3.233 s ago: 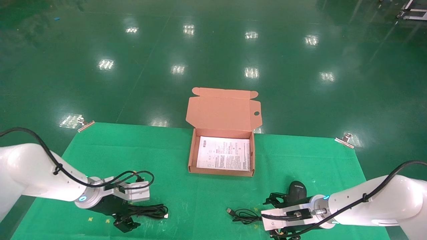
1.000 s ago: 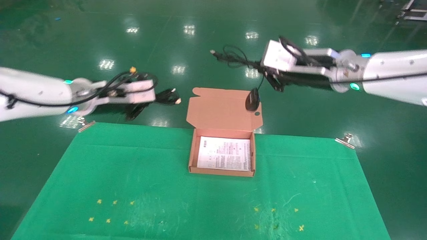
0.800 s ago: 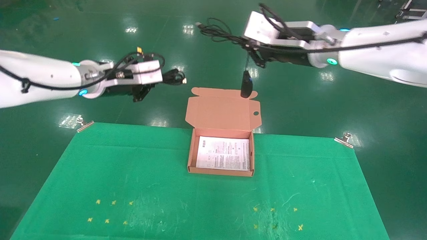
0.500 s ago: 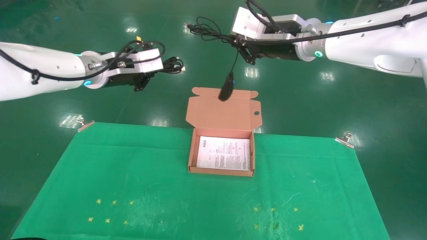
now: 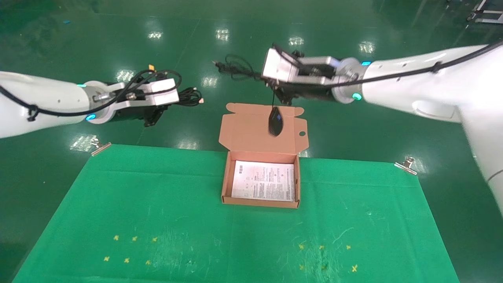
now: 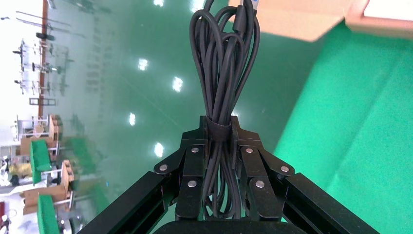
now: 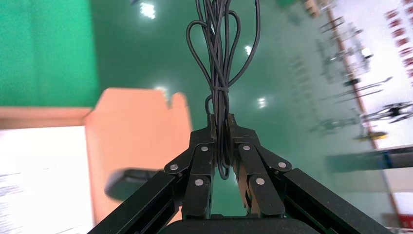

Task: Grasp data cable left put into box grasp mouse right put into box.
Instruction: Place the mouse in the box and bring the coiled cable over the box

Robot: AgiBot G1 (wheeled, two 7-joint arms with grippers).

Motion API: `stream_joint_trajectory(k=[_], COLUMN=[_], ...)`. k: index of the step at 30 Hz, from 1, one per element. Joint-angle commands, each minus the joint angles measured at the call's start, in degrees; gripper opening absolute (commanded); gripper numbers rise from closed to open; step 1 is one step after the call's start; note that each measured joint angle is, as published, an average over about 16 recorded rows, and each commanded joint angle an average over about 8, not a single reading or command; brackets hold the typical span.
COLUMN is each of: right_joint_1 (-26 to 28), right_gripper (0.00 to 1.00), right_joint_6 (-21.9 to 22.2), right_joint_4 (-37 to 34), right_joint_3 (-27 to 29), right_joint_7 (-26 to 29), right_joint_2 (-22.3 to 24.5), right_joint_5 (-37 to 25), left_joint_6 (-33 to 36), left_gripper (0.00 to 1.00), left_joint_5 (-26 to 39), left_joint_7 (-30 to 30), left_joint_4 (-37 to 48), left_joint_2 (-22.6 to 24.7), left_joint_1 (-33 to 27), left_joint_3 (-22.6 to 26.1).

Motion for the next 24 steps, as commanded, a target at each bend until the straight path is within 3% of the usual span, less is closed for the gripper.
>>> stream_joint_trajectory(k=[1, 14, 24], right_joint_1=[-0.6, -3.6, -6.3], right_gripper=[0.0, 0.0, 0.0], right_joint_6=[-0.1, 1.0, 2.6], right_joint_4=[-0.9, -3.0, -2.8], right_joint_3=[-0.3, -4.9, -10.8], right_joint_7=[0.1, 2.4, 7.7], right_joint_2=[-0.4, -3.0, -3.2], right_joint_5=[-0.4, 1.7, 5.5], left_joint_6=[0.6, 6.2, 7.3], left_gripper=[0.0, 0.0, 0.0], left_joint_5=[0.9, 7.7, 9.5], left_joint_7=[-1.1, -11.2, -13.7], left_joint_4=[-1.0, -9.7, -12.4], left_joint_2=[-0.6, -4.9, -5.3], left_joint_1=[0.5, 2.9, 3.6], left_joint_3=[0.2, 0.2, 0.2])
